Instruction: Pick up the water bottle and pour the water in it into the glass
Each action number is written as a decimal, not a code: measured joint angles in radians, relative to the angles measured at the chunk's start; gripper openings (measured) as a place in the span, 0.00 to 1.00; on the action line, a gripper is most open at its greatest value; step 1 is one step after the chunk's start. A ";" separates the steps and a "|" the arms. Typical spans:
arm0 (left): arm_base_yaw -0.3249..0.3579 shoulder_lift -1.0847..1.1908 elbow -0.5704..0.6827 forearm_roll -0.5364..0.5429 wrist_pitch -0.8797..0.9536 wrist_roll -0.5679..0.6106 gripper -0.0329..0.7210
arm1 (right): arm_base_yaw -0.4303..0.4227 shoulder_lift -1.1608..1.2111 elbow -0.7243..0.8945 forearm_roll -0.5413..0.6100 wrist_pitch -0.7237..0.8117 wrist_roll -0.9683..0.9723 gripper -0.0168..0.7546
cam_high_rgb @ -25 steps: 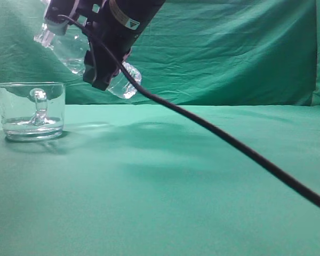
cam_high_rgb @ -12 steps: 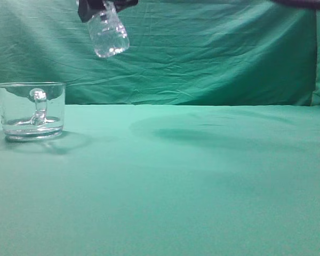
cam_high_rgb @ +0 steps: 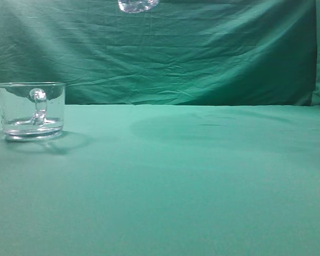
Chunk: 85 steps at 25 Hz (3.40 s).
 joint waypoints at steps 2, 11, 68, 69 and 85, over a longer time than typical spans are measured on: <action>0.000 0.000 0.000 0.000 0.000 0.000 0.04 | 0.000 -0.059 0.084 0.000 0.034 0.028 0.46; 0.000 0.000 0.000 0.000 0.000 0.000 0.04 | -0.122 -0.264 0.393 0.000 0.043 0.158 0.46; 0.000 0.000 0.000 0.000 0.000 0.000 0.04 | -0.470 0.018 0.796 1.414 -0.961 -1.544 0.46; 0.000 0.000 0.000 0.000 0.000 0.000 0.04 | -0.465 0.030 0.796 1.409 -0.968 -1.538 0.46; 0.000 0.000 0.000 0.000 0.000 0.000 0.04 | -0.460 0.122 0.796 1.338 -1.072 -1.534 0.46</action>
